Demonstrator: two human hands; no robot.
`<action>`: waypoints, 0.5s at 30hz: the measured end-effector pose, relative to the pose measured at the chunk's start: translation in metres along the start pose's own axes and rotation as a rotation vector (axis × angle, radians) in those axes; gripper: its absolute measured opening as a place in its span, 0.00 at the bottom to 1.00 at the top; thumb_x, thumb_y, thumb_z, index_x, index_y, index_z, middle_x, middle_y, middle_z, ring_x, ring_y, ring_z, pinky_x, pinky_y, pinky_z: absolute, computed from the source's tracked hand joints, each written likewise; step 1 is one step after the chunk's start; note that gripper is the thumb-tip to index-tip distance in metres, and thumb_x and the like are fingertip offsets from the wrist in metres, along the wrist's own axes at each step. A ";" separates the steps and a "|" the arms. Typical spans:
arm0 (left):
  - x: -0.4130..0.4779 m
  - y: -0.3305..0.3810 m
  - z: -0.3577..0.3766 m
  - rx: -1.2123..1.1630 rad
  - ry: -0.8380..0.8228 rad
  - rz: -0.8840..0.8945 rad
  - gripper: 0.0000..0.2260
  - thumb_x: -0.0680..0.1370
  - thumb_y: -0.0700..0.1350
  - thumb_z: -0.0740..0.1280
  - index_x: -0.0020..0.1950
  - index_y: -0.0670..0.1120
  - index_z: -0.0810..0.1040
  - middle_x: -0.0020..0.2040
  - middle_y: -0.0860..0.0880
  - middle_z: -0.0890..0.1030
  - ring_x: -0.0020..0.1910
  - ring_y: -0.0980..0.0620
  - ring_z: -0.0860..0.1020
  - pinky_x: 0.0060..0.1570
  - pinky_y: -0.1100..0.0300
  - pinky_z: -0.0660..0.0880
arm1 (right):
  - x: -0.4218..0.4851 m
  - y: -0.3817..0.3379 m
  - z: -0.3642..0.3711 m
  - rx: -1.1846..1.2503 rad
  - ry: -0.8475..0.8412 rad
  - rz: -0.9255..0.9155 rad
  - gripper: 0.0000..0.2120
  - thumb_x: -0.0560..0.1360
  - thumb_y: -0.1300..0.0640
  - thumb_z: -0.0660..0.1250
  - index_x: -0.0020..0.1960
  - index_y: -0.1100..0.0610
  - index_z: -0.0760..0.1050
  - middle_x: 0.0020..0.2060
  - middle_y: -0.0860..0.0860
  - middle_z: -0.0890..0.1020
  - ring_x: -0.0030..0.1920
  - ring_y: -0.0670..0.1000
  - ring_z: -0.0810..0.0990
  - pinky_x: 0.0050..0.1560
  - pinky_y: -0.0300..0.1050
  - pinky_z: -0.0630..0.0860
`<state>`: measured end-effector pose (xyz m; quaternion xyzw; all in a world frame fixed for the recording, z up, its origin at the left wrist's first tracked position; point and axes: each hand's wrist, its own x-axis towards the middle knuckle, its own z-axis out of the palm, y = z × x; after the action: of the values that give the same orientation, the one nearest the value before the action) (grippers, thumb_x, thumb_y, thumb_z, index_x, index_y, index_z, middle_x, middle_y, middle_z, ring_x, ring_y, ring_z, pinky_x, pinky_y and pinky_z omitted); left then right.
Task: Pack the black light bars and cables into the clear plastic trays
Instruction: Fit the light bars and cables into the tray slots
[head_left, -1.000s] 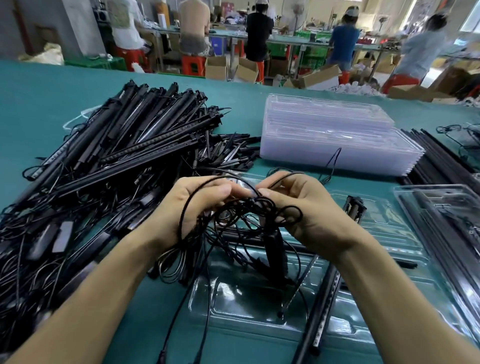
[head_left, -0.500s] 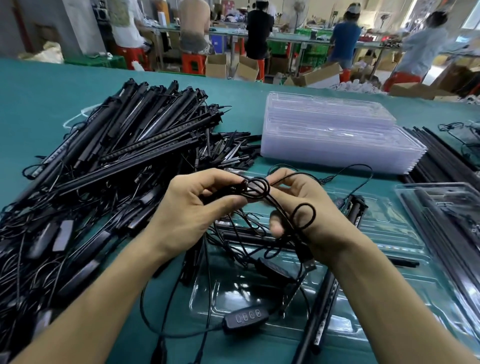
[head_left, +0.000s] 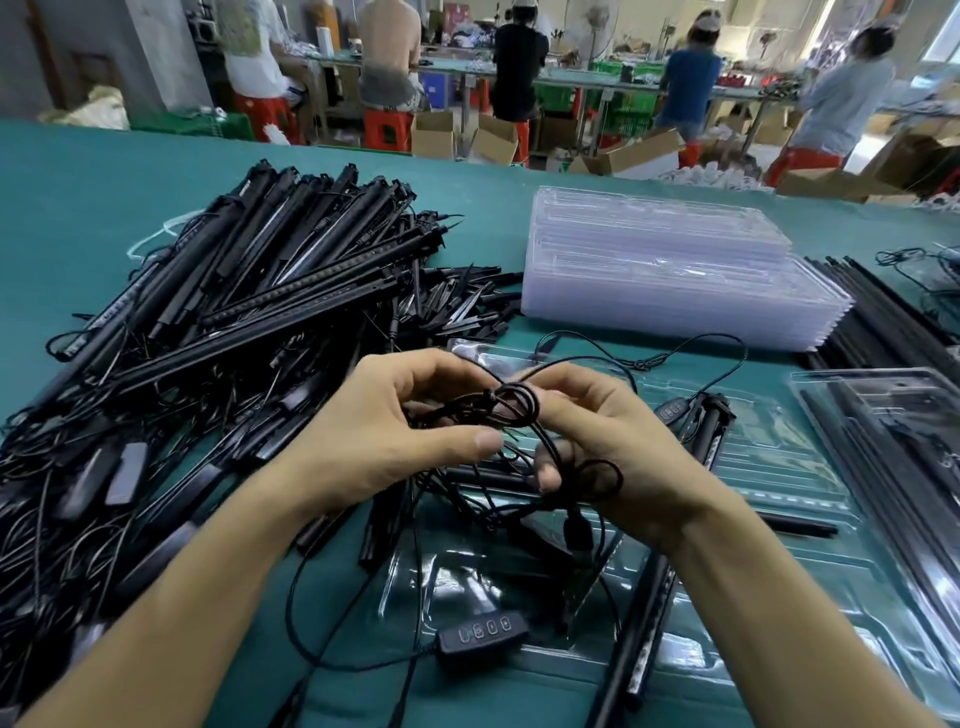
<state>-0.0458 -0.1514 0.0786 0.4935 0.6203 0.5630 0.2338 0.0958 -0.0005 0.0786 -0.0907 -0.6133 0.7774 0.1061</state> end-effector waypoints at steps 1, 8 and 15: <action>0.000 -0.002 -0.001 -0.049 -0.032 -0.015 0.17 0.67 0.45 0.80 0.54 0.53 0.84 0.51 0.49 0.85 0.51 0.54 0.84 0.47 0.66 0.78 | 0.000 0.000 0.000 0.001 -0.024 -0.014 0.04 0.72 0.54 0.72 0.47 0.50 0.83 0.44 0.53 0.84 0.23 0.46 0.76 0.24 0.36 0.72; 0.002 -0.006 0.001 -0.262 -0.054 0.025 0.25 0.70 0.54 0.74 0.67 0.56 0.77 0.56 0.47 0.83 0.55 0.55 0.79 0.55 0.64 0.75 | 0.000 0.004 0.003 -0.266 -0.050 -0.017 0.06 0.78 0.59 0.67 0.47 0.52 0.81 0.37 0.46 0.83 0.20 0.44 0.70 0.21 0.33 0.67; 0.004 -0.003 0.008 -0.349 0.035 0.133 0.09 0.74 0.56 0.73 0.51 0.54 0.85 0.42 0.51 0.85 0.43 0.56 0.81 0.45 0.65 0.75 | 0.010 0.010 0.017 -0.755 -0.110 0.010 0.05 0.79 0.62 0.66 0.47 0.63 0.78 0.35 0.48 0.78 0.33 0.42 0.76 0.37 0.39 0.74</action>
<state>-0.0421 -0.1437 0.0754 0.4756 0.4833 0.6848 0.2672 0.0811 -0.0158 0.0722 -0.0844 -0.8608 0.5011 0.0284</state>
